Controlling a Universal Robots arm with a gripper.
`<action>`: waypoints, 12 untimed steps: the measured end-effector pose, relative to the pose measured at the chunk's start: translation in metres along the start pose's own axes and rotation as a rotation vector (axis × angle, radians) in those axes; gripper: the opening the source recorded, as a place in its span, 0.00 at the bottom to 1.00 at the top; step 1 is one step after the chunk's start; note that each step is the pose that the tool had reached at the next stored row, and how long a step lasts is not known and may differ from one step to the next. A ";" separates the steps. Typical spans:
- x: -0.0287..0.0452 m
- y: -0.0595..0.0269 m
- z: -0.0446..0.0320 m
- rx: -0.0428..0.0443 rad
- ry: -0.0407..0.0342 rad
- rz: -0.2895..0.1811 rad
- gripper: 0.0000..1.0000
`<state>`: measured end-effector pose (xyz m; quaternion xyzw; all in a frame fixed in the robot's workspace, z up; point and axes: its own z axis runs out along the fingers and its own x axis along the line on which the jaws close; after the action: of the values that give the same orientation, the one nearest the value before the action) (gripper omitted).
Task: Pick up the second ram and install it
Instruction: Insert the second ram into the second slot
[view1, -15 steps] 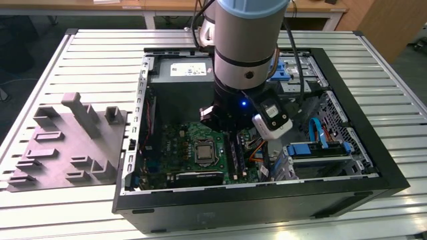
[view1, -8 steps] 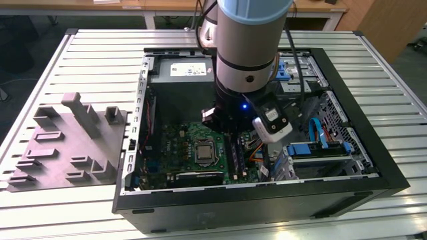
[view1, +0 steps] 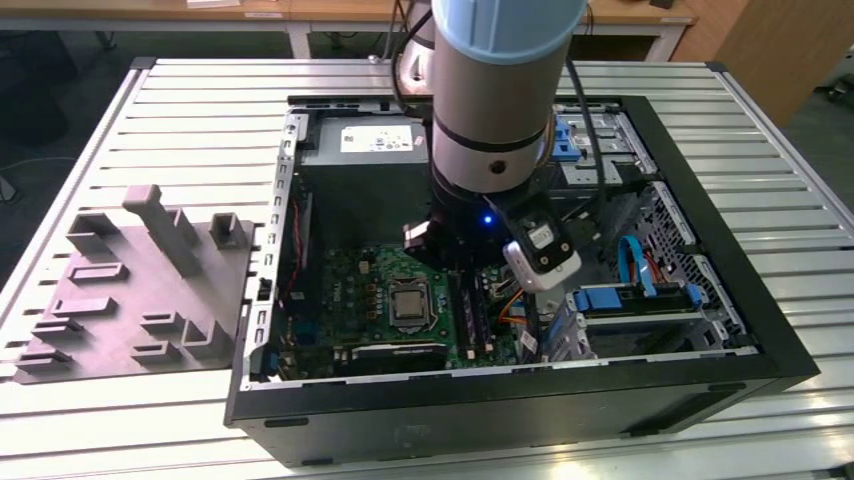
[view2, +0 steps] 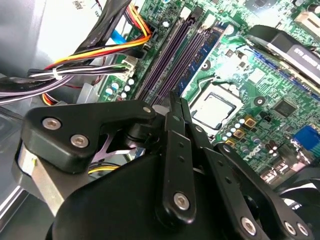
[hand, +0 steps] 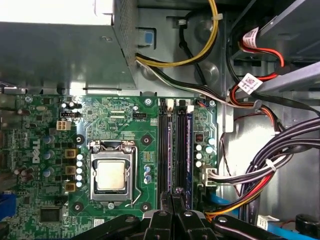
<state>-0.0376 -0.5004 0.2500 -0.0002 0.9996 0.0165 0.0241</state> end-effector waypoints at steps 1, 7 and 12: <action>0.0000 0.0005 0.0007 -0.0002 0.0000 -0.002 0.11; 0.0002 0.0025 0.0045 -0.0025 0.0001 -0.005 0.11; 0.0002 0.0029 0.0051 -0.0024 0.0001 -0.005 0.11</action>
<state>-0.0376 -0.4974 0.2450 -0.0029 0.9996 0.0176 0.0241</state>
